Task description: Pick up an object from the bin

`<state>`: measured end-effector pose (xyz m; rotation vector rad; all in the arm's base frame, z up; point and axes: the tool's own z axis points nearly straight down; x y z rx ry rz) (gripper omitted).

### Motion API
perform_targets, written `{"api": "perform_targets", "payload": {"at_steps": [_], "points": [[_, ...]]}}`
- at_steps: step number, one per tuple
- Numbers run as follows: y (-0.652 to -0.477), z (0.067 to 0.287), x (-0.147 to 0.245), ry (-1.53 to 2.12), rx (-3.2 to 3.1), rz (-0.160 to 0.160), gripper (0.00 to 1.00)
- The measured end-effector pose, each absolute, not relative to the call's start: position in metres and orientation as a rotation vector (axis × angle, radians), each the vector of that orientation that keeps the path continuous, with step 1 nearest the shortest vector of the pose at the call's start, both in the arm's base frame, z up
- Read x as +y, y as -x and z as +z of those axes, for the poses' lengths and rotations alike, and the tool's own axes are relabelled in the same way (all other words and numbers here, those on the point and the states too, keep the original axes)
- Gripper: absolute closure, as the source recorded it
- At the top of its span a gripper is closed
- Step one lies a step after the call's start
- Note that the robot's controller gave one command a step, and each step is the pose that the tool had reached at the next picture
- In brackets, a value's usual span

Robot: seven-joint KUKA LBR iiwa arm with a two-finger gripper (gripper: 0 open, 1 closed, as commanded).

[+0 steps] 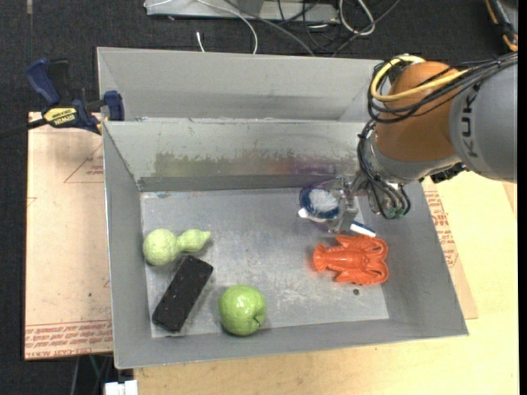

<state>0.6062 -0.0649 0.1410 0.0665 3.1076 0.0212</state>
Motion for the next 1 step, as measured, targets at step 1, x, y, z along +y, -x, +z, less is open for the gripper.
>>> {"api": "perform_targets", "payload": {"at_steps": [1], "points": [[-0.6399, 0.0699, -0.0138, -0.367, 3.086, 0.026, 1.00]]}}
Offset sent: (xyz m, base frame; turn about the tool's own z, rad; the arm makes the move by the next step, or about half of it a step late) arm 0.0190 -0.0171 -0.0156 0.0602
